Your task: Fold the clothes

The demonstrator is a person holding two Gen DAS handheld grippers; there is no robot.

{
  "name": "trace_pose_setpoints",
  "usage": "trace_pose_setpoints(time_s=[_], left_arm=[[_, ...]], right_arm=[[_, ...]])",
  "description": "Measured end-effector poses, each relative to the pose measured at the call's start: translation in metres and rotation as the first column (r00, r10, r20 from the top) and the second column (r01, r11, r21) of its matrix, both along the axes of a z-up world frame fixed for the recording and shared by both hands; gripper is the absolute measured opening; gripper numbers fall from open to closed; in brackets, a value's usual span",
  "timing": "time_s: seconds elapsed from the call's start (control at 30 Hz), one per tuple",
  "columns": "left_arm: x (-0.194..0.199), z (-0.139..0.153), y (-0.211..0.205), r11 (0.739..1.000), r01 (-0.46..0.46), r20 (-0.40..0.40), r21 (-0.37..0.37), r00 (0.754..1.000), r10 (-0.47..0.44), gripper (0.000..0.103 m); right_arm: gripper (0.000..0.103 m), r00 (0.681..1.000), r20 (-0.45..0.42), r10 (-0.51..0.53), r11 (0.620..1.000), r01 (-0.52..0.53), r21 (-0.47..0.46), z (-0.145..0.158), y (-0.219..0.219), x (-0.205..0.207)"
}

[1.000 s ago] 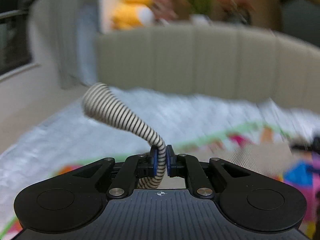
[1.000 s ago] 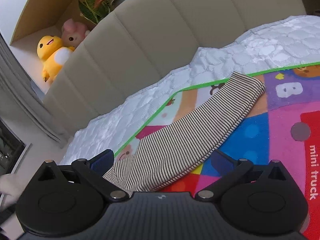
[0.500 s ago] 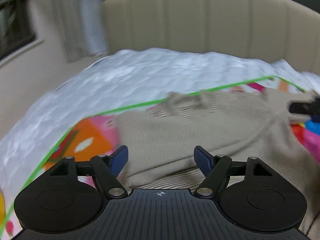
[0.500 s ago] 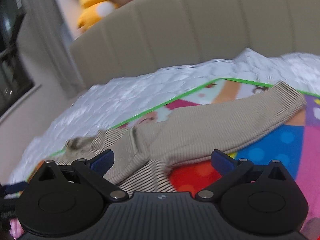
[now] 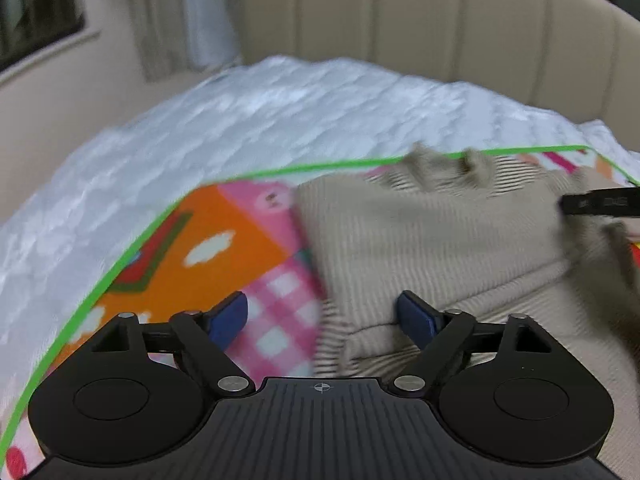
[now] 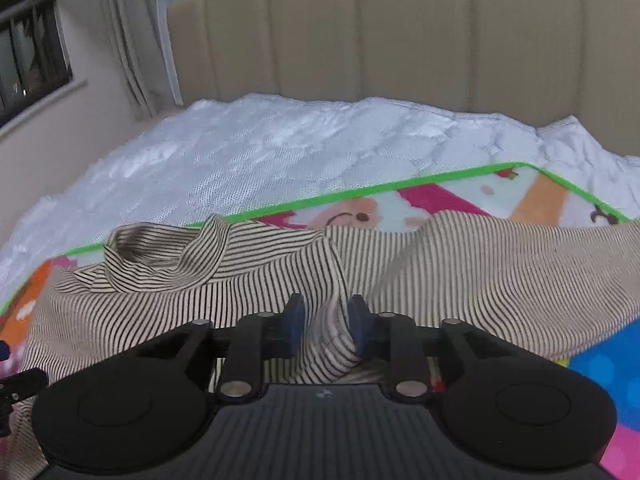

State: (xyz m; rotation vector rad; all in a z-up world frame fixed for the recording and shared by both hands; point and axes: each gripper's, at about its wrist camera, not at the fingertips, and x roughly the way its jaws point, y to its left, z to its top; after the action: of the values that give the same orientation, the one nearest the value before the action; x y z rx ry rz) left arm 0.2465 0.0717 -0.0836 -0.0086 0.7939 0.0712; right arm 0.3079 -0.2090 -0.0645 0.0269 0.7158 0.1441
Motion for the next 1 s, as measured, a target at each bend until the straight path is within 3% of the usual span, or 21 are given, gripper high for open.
trace_pose_setpoints(time_s=[0.1,0.23,0.3,0.4,0.47,0.57,0.8,0.87,0.93,0.97,1.0], left_arm=[[0.001,-0.001,0.01,0.999,-0.036,-0.023,-0.002,0.999,0.036,0.097],[0.001,-0.003,0.002,0.998,-0.009,-0.014,0.065,1.0,0.01,0.098],[-0.001,0.0,0.006,0.999,-0.021,-0.011,0.033,1.0,0.021,0.098],[-0.003,0.006,0.016,0.997,-0.057,-0.008,-0.052,0.998,0.056,0.097],[-0.002,0.009,0.022,0.988,-0.085,-0.001,-0.127,0.996,0.086,0.097],[-0.002,0.009,0.029,0.972,-0.117,-0.002,-0.204,0.993,0.12,0.097],[0.0,0.006,0.043,0.917,-0.18,-0.016,-0.355,0.982,0.187,0.097],[0.002,0.002,0.041,0.917,-0.181,-0.023,-0.355,0.982,0.185,0.097],[0.003,0.001,0.039,0.924,-0.174,-0.02,-0.341,0.984,0.178,0.097],[0.004,0.0,0.039,0.927,-0.17,-0.018,-0.334,0.985,0.174,0.097],[0.004,0.0,0.039,0.928,-0.168,-0.018,-0.331,0.985,0.172,0.097]], right_arm=[[0.022,0.999,-0.032,0.012,0.998,-0.014,-0.06,-0.009,-0.002,0.004],[0.028,1.0,-0.021,0.018,1.0,-0.017,0.024,-0.004,-0.024,-0.001],[0.034,0.999,0.006,-0.044,0.995,0.043,0.085,0.007,-0.047,-0.011],[0.039,0.978,0.066,-0.197,0.979,0.194,0.06,0.012,-0.101,-0.028],[0.039,0.94,0.068,-0.335,0.942,0.333,0.046,0.004,-0.143,-0.035],[0.039,0.846,0.018,-0.532,0.836,0.522,0.167,-0.009,-0.203,-0.047],[0.042,0.766,-0.041,-0.641,0.714,0.615,0.335,-0.024,-0.247,-0.027],[0.042,0.789,-0.006,-0.614,0.757,0.591,0.278,-0.026,-0.238,-0.013],[0.028,0.818,0.026,-0.575,0.804,0.559,0.205,-0.026,-0.225,0.001],[0.012,0.828,0.029,-0.559,0.817,0.545,0.191,-0.024,-0.22,0.005],[0.008,0.838,0.035,-0.545,0.829,0.531,0.177,-0.022,-0.215,0.009]])
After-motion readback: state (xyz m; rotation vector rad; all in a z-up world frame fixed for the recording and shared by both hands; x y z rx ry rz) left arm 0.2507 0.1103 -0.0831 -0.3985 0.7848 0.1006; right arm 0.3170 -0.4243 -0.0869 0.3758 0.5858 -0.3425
